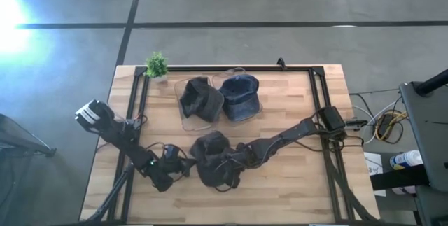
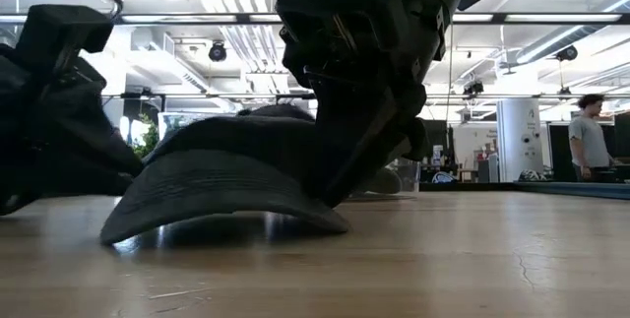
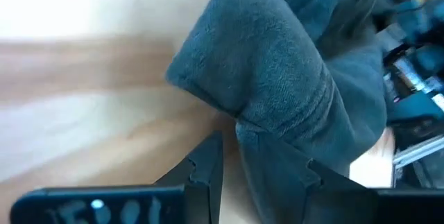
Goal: Pick & Place hat
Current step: Put the black cap into the left transparent bin
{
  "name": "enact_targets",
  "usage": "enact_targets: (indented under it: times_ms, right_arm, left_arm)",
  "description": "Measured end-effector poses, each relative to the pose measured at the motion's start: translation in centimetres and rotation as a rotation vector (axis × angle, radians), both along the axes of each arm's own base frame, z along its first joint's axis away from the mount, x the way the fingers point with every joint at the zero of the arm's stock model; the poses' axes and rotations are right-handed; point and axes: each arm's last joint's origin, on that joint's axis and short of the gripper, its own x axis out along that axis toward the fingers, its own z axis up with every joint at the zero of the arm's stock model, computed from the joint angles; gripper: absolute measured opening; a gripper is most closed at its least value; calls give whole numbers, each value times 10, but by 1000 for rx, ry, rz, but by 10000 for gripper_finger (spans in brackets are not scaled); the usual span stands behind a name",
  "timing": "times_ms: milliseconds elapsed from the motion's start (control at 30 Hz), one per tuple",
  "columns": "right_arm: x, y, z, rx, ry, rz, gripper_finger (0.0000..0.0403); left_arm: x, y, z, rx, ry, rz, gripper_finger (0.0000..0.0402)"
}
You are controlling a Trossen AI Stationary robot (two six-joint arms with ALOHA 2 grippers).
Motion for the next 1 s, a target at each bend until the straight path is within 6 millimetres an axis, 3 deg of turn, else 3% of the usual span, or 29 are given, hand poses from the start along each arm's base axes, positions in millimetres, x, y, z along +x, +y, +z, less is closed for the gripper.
enact_targets:
  times_ms: [367,633,1000]
  right_arm:
    - [0,-1,0,-3,3,26,118]
    - [-1,-1,-1,4,20,-14,118]
    - [1,-3,-1,72,19,-67,121]
  left_arm:
    - [7,-11,13,43,-128,-98,90]
    - [-22,-22,5,18,-95,-170,90]
    - [-46,-34,1,21,-146,-157,90]
